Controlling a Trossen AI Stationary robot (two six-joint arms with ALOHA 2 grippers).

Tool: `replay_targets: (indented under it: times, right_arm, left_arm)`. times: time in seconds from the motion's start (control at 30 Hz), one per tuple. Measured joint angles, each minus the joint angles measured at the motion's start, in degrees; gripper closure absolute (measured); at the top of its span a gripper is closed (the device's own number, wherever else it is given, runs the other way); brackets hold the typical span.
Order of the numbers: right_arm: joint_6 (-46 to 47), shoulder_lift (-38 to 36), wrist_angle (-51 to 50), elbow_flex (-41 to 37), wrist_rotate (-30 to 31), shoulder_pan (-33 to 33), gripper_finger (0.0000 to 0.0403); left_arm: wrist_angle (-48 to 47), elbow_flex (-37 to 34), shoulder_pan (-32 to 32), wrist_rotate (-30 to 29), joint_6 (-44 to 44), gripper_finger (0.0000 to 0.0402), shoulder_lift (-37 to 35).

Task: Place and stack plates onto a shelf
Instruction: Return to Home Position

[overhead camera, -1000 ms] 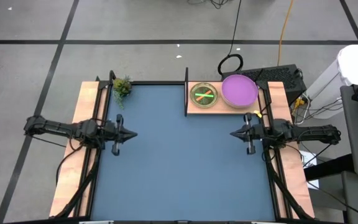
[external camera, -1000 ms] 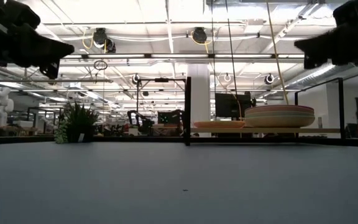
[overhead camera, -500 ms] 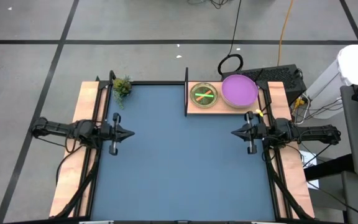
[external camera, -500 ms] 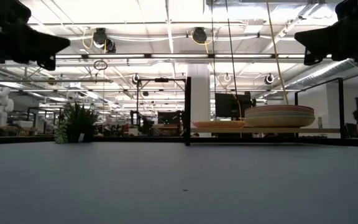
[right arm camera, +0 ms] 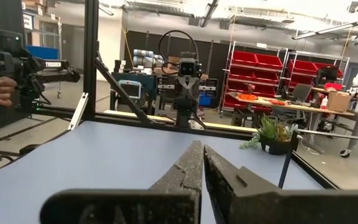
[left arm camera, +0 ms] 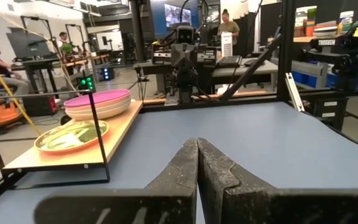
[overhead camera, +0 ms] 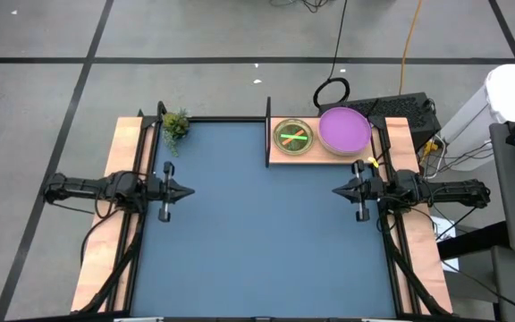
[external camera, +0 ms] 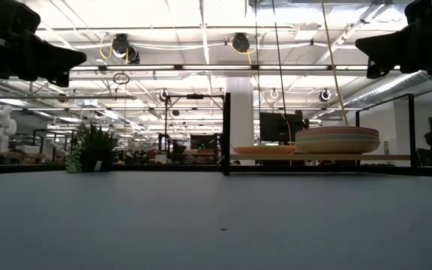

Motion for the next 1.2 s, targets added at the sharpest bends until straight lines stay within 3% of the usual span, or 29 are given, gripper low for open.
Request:
replay_targets:
  times: [0.57,0.87,1.2]
  right_arm:
    - [-0.01,0.00,0.00,0.03,0.00,0.00,0.0403]
    - [0.01,0.00,0.00,0.04,-0.01,0.00,0.0403]
    - [0.00,0.00,0.00,0.04,-0.01,0.00,0.0403]
  left_arm:
    - [0.33,-0.11,-0.02,2.12,-0.25,0.0400,0.09]
    - [1.00,-0.11,1.67,-0.97,4.97,0.0399,0.03]
    - [0.80,-0.13,3.21,2.58,1.89,0.0399,0.02]
